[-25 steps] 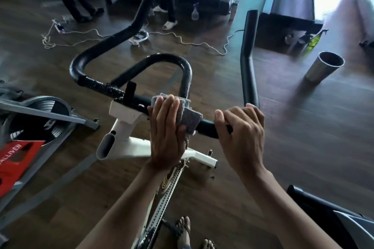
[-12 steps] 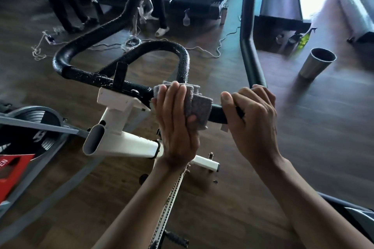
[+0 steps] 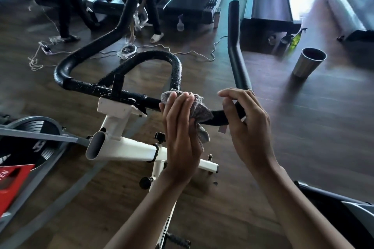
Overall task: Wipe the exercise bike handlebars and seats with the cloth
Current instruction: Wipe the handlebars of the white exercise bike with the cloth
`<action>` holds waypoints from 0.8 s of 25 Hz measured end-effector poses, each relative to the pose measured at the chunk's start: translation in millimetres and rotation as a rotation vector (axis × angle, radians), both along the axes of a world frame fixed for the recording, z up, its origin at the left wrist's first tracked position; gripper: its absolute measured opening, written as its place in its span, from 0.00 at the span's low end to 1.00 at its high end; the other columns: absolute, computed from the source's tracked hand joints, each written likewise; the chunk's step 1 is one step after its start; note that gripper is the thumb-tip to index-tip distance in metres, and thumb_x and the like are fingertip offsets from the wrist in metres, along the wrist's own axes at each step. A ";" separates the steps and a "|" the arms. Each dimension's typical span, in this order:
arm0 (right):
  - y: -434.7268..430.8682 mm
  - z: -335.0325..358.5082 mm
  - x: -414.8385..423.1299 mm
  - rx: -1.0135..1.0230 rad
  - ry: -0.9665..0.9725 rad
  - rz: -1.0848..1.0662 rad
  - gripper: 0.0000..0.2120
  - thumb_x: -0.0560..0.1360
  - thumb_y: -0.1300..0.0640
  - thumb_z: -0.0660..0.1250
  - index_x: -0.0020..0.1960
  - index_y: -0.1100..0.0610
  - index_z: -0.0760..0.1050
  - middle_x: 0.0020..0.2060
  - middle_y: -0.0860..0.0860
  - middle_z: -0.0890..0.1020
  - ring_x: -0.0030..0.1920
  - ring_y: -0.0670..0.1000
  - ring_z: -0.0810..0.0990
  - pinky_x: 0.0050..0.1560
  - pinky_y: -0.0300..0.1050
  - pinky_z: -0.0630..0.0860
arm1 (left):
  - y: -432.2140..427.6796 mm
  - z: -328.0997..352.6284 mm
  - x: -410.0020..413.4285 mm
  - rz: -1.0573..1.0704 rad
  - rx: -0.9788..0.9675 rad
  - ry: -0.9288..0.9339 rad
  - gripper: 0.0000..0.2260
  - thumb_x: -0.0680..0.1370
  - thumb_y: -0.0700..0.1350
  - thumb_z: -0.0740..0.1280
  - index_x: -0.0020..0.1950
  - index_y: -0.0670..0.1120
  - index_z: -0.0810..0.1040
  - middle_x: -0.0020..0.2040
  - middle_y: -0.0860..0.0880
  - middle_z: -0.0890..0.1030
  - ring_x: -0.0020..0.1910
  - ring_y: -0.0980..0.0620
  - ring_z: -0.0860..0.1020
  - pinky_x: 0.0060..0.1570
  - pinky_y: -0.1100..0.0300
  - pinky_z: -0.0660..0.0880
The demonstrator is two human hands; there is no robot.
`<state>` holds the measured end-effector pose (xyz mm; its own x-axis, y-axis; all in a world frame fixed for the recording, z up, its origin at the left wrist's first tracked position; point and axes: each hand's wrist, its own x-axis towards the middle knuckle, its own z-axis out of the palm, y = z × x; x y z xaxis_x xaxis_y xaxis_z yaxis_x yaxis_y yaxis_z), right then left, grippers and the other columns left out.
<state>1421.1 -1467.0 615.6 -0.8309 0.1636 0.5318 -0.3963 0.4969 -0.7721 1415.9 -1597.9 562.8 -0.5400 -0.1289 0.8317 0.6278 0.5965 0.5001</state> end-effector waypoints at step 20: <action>-88.6 -9.7 22.8 0.338 0.090 -0.189 0.18 0.83 0.52 0.58 0.69 0.53 0.76 0.73 0.51 0.73 0.78 0.53 0.63 0.79 0.53 0.55 | -37.9 5.0 9.8 -0.116 0.118 -0.174 0.15 0.82 0.35 0.61 0.69 0.38 0.70 0.69 0.41 0.74 0.71 0.38 0.71 0.68 0.37 0.68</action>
<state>1443.9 -1555.6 605.8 -0.7509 0.1122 0.6508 -0.3319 0.7879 -0.5188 1425.7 -1635.9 567.8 -0.6909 -0.1480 0.7077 0.5871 0.4563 0.6686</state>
